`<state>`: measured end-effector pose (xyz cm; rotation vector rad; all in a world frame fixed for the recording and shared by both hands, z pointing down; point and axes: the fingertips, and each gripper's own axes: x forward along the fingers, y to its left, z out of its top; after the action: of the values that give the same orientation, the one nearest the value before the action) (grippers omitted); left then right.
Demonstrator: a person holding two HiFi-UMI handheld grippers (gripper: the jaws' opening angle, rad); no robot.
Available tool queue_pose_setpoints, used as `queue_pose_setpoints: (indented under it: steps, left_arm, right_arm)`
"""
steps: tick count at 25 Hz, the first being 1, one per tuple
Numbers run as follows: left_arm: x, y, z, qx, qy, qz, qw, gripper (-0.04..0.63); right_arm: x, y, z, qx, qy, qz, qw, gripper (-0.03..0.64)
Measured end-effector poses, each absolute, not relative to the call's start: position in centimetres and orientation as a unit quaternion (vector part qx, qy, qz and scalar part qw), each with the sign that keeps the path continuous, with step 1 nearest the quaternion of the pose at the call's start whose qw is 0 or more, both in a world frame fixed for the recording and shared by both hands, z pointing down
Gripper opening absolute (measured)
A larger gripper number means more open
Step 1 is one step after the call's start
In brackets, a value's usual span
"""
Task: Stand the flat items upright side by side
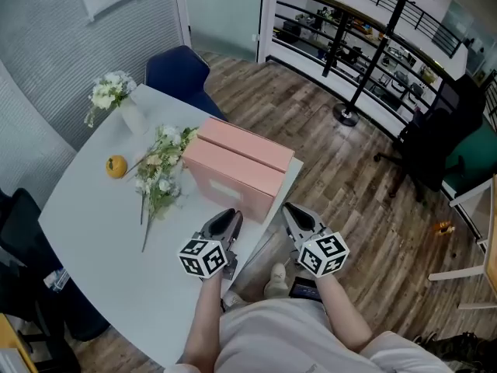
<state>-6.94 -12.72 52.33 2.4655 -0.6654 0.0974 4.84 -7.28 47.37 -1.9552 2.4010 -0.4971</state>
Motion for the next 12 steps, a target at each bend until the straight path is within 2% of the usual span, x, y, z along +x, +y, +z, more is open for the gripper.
queue_pose_setpoints:
  steps: [4,10,12]
  left_arm:
    - [-7.1,-12.7,50.1,0.935,-0.274,0.039,0.224,0.028]
    - [-7.6,-12.7,47.9,0.941,-0.304,0.056,0.138,0.006]
    - [-7.5,-12.6,47.4,0.941,-0.305,0.049,0.136,0.005]
  right_arm:
    - [5.6,-6.9,47.0,-0.638,0.754,-0.156,0.004,0.026]
    - [5.6,-6.5,46.7,-0.639,0.753,-0.156,-0.001,0.017]
    - [5.7,-6.4,46.5,-0.641,0.752,-0.151,-0.004,0.017]
